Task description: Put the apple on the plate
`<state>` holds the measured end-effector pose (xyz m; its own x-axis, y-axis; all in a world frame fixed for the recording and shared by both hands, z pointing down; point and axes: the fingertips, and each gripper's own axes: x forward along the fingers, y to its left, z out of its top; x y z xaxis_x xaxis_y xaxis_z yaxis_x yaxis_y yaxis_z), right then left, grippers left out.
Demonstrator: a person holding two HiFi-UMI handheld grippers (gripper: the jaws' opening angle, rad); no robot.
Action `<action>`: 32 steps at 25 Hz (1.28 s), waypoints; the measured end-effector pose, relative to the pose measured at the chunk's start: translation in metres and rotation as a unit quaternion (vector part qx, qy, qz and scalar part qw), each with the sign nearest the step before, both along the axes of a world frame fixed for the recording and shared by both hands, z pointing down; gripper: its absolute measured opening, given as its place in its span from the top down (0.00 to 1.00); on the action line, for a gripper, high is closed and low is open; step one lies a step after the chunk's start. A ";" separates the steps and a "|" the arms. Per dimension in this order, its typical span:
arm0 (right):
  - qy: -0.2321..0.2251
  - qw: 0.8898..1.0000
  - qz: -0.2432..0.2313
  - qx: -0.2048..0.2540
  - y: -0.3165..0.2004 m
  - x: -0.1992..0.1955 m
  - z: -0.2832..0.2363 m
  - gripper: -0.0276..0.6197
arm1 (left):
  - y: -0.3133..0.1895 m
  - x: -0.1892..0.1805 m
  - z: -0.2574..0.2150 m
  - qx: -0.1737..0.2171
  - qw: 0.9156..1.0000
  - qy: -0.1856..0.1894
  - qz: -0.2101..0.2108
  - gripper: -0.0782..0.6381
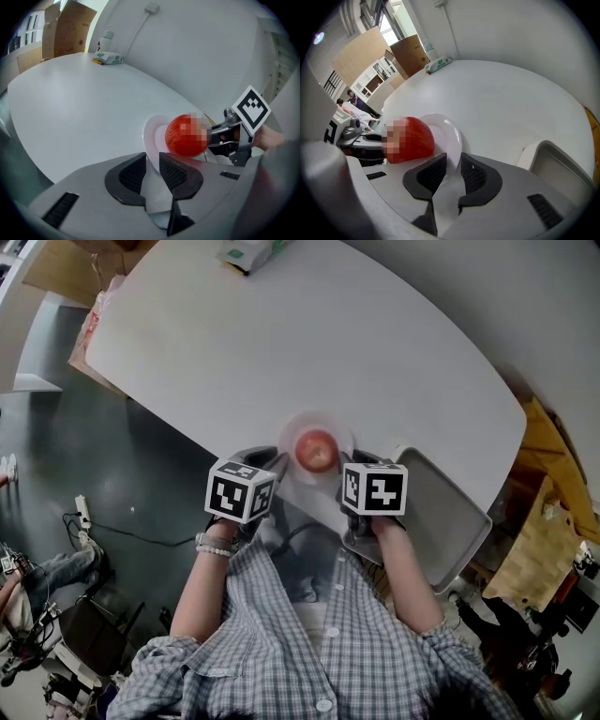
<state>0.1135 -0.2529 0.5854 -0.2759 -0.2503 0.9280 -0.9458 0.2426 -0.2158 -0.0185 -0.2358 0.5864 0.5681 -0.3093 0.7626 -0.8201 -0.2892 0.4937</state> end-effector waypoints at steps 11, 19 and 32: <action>-0.041 0.998 0.048 -0.007 -0.004 0.004 -0.009 0.86 | 0.001 -0.006 -0.001 -0.045 0.999 0.005 -0.024 0.80; -0.066 0.995 0.072 -0.021 -0.003 0.003 -0.009 0.87 | 0.000 -0.009 -0.001 -0.072 0.996 0.022 -0.054 0.83; -0.096 0.989 0.111 -0.029 -0.003 0.008 -0.019 0.88 | -0.005 -0.006 -0.009 -0.085 0.995 0.013 -0.050 0.84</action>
